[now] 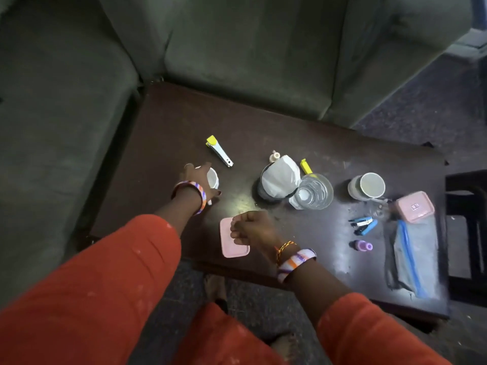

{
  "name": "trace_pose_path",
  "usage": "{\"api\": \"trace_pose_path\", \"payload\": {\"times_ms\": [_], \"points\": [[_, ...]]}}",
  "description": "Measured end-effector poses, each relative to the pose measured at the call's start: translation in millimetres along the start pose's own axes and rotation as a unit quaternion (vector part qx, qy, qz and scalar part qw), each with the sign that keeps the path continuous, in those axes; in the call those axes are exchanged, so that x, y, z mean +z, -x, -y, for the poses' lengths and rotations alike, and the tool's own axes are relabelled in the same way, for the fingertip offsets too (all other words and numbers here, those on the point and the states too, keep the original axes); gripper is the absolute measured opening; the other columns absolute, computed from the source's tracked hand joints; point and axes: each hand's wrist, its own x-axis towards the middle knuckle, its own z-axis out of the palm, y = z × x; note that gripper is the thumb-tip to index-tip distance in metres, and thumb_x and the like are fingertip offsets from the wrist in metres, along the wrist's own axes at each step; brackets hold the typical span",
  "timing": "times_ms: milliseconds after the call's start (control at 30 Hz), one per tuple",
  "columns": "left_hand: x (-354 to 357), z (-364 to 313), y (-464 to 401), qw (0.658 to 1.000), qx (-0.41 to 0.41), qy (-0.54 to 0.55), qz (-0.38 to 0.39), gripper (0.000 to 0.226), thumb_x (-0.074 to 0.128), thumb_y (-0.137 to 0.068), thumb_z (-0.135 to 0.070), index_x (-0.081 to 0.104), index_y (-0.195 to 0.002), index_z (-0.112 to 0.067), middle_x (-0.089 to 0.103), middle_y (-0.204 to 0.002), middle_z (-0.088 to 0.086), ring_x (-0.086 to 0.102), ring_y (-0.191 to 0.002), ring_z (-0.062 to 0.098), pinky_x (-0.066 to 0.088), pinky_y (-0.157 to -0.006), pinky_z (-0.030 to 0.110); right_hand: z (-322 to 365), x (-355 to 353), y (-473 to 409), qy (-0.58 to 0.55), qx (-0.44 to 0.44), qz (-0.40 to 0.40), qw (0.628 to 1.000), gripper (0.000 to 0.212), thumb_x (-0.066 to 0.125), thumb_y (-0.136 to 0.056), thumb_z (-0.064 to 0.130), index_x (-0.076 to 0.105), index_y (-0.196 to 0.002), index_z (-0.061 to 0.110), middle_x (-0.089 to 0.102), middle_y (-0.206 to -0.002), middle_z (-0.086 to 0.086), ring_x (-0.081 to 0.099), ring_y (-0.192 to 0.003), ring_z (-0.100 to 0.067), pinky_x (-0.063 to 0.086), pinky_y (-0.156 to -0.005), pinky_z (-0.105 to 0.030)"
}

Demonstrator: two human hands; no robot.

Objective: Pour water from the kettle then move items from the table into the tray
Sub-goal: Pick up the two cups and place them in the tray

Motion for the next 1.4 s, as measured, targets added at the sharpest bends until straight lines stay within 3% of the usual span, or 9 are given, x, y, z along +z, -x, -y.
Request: {"api": "trace_pose_path", "payload": {"times_ms": [200,300,400,500,633,767,1000,1200,1400], "points": [[-14,-15,22,0.996,0.052,-0.010,-0.070,0.061,0.068,-0.074,-0.025,0.047,-0.131,-0.027,0.049,-0.122,0.021,0.053,-0.112,0.042,0.045,-0.093,0.040,13,-30,31,-0.021,-0.037,-0.042,0.998,0.027,0.043,-0.089,-0.006,0.051,-0.069,0.010,0.051,-0.066,-0.007,0.050,-0.049,-0.008,0.043,-0.041,-0.012],[-44,-53,42,0.985,0.118,-0.005,-0.128,0.065,0.070,-0.071,-0.033,0.047,-0.132,-0.028,0.053,-0.119,0.021,0.054,-0.109,0.042,0.046,-0.091,0.041,28,-70,60,-0.055,-0.117,-0.136,0.982,0.027,0.041,-0.087,-0.009,0.052,-0.071,0.010,0.047,-0.058,-0.008,0.047,-0.035,-0.005,0.039,-0.036,-0.015],[-74,-113,58,0.963,0.208,-0.002,-0.173,0.066,0.071,-0.068,-0.033,0.050,-0.131,-0.027,0.055,-0.118,0.022,0.055,-0.109,0.041,0.045,-0.091,0.042,34,-130,65,0.085,-0.212,-0.315,0.921,0.026,0.051,-0.080,0.002,0.061,-0.068,0.022,0.058,-0.063,-0.004,0.053,-0.053,-0.017,0.045,-0.056,-0.029],[-79,-173,69,0.950,0.271,-0.001,-0.155,0.066,0.072,-0.067,-0.035,0.051,-0.129,-0.028,0.057,-0.115,0.020,0.057,-0.107,0.038,0.046,-0.091,0.038,44,-185,59,0.218,-0.211,-0.389,0.870,0.024,0.056,-0.079,0.003,0.067,-0.098,0.008,0.067,-0.086,-0.014,0.061,-0.081,-0.029,0.043,-0.074,-0.028],[-38,-241,68,0.948,0.300,-0.029,-0.100,0.065,0.070,-0.069,-0.037,0.049,-0.130,-0.031,0.056,-0.114,0.017,0.057,-0.107,0.037,0.048,-0.090,0.038,51,-247,35,0.411,-0.146,-0.323,0.840,0.069,0.064,-0.077,0.011,0.038,-0.140,0.016,0.047,-0.134,-0.024,0.043,-0.126,-0.037,0.034,-0.100,-0.031],[7,-275,59,0.952,0.288,-0.071,-0.073,0.065,0.069,-0.069,-0.038,0.048,-0.130,-0.032,0.055,-0.115,0.016,0.055,-0.110,0.036,0.046,-0.089,0.037,39,-278,-1,0.529,-0.066,-0.250,0.809,0.091,0.074,-0.070,0.031,0.021,-0.144,0.038,0.024,-0.152,-0.018,0.024,-0.138,-0.038,0.032,-0.107,-0.045],[34,-296,67,0.955,0.260,-0.113,-0.082,0.067,0.070,-0.068,-0.039,0.048,-0.131,-0.033,0.056,-0.114,0.015,0.056,-0.109,0.036,0.047,-0.088,0.037,19,-302,-2,0.534,-0.143,-0.198,0.810,0.049,0.048,-0.086,0.006,0.046,-0.130,0.025,0.033,-0.141,-0.018,0.028,-0.131,-0.041,0.043,-0.099,-0.046],[35,-322,114,0.946,0.276,-0.146,-0.090,0.063,0.070,-0.067,-0.039,0.050,-0.127,-0.032,0.057,-0.113,0.014,0.057,-0.108,0.034,0.046,-0.088,0.034,18,-332,78,0.415,-0.195,-0.272,0.846,0.056,0.066,-0.074,0.032,0.050,-0.128,0.030,0.049,-0.127,-0.018,0.045,-0.121,-0.037,0.044,-0.096,-0.037],[51,-364,190,0.917,0.355,-0.161,-0.090,0.064,0.071,-0.066,-0.041,0.053,-0.127,-0.031,0.062,-0.119,0.015,0.058,-0.110,0.035,0.047,-0.089,0.036,27,-375,190,0.439,-0.203,-0.330,0.811,0.048,0.068,-0.065,0.042,0.062,-0.111,0.028,0.064,-0.112,-0.013,0.060,-0.105,-0.033,0.046,-0.081,-0.031]]}}
